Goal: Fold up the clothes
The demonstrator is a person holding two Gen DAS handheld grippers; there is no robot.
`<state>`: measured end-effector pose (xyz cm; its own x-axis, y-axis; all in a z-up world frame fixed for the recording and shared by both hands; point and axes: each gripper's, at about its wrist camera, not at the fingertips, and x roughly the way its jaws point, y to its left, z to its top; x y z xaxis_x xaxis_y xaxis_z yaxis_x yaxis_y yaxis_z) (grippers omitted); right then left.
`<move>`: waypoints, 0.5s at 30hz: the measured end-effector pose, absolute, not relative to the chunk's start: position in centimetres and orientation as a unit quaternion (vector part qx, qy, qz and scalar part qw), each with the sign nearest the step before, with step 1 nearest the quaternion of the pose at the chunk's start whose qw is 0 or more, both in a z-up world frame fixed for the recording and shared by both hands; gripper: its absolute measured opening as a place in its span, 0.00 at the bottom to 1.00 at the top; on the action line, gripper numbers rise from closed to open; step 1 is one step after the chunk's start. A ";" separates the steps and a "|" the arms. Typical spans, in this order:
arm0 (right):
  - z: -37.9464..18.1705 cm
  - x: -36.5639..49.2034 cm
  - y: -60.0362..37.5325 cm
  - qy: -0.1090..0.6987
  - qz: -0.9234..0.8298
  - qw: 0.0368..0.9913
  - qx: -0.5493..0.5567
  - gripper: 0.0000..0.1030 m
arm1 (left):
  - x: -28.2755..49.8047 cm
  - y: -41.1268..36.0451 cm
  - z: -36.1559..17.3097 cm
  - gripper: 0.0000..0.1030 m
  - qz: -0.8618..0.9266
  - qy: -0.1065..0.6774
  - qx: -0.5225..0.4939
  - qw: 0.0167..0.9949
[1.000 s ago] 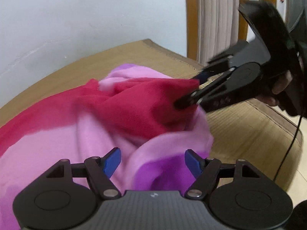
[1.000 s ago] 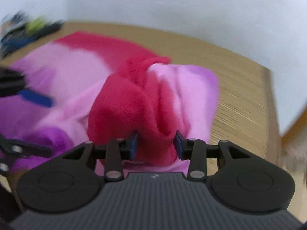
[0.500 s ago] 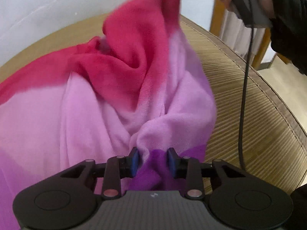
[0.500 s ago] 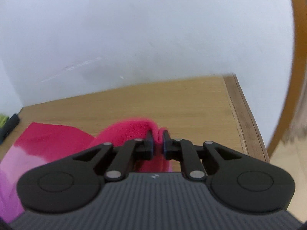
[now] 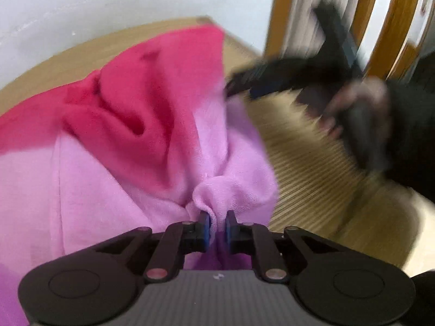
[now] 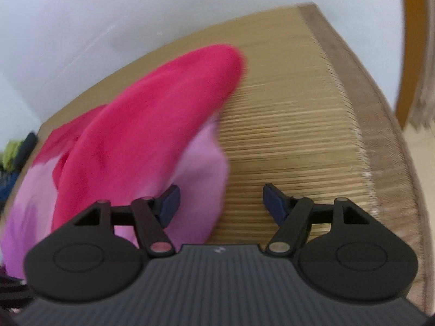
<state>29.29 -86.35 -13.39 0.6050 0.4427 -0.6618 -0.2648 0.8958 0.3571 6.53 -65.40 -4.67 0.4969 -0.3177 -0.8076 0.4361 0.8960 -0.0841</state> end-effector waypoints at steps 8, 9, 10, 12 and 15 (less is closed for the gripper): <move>-9.9 24.3 -88.7 0.323 0.189 0.889 0.264 0.05 | 4.2 -61.7 -0.5 0.10 -0.210 0.403 0.009 0.891; -8.8 23.3 -90.2 0.303 0.177 0.891 0.289 0.05 | 3.8 -61.7 -0.3 0.10 -0.217 0.398 0.007 0.891; -7.6 22.2 -91.6 0.284 0.164 0.893 0.307 0.05 | 3.5 -61.9 0.0 0.10 -0.230 0.392 0.008 0.891; -5.3 19.9 -94.2 0.246 0.141 0.899 0.334 0.05 | 2.7 -62.4 0.6 0.11 -0.261 0.378 0.016 0.888; -1.4 16.4 -96.3 0.191 0.103 0.920 0.325 0.05 | 1.8 -63.5 1.2 0.11 -0.307 0.356 0.044 0.882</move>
<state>16.42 -96.34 -1.44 0.9054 0.3147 -0.2850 -0.0658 0.7671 0.6382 1.80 -63.51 1.22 0.5585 -0.5094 -0.6547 0.5718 0.8082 -0.1411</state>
